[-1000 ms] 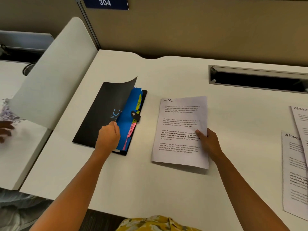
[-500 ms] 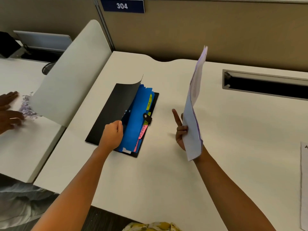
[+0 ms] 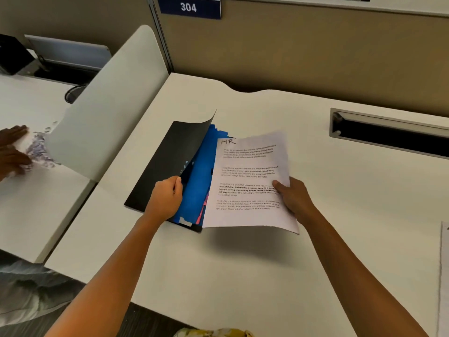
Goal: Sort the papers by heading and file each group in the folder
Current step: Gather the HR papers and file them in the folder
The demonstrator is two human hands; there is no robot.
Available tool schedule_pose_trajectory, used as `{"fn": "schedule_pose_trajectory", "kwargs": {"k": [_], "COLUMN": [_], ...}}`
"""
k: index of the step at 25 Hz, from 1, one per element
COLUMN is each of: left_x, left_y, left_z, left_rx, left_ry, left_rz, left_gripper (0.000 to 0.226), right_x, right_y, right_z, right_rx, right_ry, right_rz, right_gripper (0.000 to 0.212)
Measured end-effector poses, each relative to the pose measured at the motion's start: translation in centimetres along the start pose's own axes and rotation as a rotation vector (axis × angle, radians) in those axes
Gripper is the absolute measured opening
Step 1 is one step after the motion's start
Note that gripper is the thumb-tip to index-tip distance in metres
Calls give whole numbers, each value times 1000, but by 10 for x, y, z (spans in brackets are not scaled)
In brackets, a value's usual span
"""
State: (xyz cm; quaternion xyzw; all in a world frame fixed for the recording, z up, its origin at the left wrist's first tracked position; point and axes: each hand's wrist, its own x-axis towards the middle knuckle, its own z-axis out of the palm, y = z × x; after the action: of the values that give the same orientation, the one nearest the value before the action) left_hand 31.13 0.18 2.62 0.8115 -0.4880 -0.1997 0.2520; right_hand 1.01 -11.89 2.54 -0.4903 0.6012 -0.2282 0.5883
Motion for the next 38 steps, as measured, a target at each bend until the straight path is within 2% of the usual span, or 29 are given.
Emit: {"fn": "schedule_pose_trajectory", "kwargs": {"k": [3, 8, 16, 23, 28, 32, 38], "left_x": [1, 0, -6, -10, -12, -16, -14], "left_y": [2, 9, 21, 37, 50, 58, 54], "left_z": [-1, -1, -2, 3, 10, 15, 12], "left_rx": [15, 110, 150, 250, 319, 325, 256], "left_ry": [-1, -28, -89, -170, -130, -140, -74], "left_rz": [9, 28, 16, 22, 66, 78, 143], "left_gripper": [35, 33, 29, 28, 32, 36, 32], "right_x": [4, 11, 13, -1, -14, -12, -1], "right_y": [-11, -37, -53, -43, -32, -36, -51], "right_z": [-5, 13, 48, 81, 109, 135, 156], "right_rx": [-190, -277, -334, -331, -249, -267, -237], "right_ry": [-7, -50, 154, 218, 172, 113, -194], "right_rz": [-46, -115, -173, -240, -273, -221, -146], "right_gripper": [34, 34, 28, 26, 28, 31, 40]}}
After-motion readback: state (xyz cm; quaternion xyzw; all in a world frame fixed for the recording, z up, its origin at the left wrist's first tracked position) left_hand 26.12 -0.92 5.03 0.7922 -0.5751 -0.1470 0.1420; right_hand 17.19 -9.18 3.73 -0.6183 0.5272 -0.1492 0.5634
